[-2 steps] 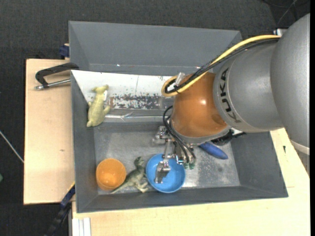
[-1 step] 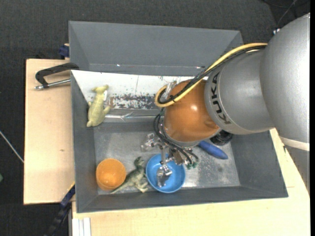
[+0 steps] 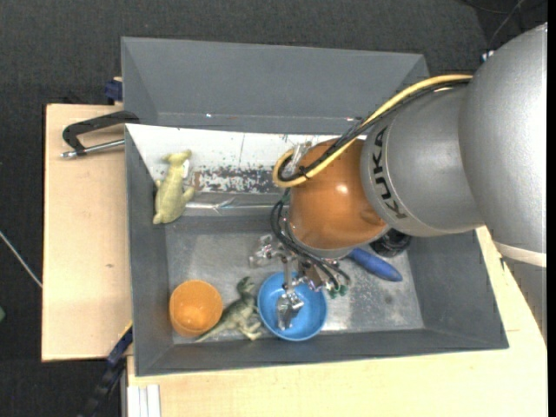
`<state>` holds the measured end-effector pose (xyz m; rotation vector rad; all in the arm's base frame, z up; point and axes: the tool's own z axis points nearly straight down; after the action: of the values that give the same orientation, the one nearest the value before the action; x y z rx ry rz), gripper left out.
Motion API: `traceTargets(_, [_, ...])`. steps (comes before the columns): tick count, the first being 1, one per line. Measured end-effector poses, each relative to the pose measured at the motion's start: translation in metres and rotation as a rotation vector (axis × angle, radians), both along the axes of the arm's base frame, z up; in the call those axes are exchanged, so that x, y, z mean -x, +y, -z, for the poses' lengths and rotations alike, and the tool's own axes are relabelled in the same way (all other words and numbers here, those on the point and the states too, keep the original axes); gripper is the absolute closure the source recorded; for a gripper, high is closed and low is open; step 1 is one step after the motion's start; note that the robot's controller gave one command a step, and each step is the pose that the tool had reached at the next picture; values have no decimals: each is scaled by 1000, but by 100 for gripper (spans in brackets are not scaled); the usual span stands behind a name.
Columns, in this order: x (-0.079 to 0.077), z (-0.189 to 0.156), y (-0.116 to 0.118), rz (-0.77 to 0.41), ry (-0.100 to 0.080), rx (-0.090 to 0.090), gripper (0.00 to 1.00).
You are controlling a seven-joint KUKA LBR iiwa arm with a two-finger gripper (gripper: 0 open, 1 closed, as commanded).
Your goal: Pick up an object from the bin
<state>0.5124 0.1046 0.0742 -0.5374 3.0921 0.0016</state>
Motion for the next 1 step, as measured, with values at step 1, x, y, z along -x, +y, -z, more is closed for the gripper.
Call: traceTargets(1, [-4, -3, -1, -1, -12, 0, 100])
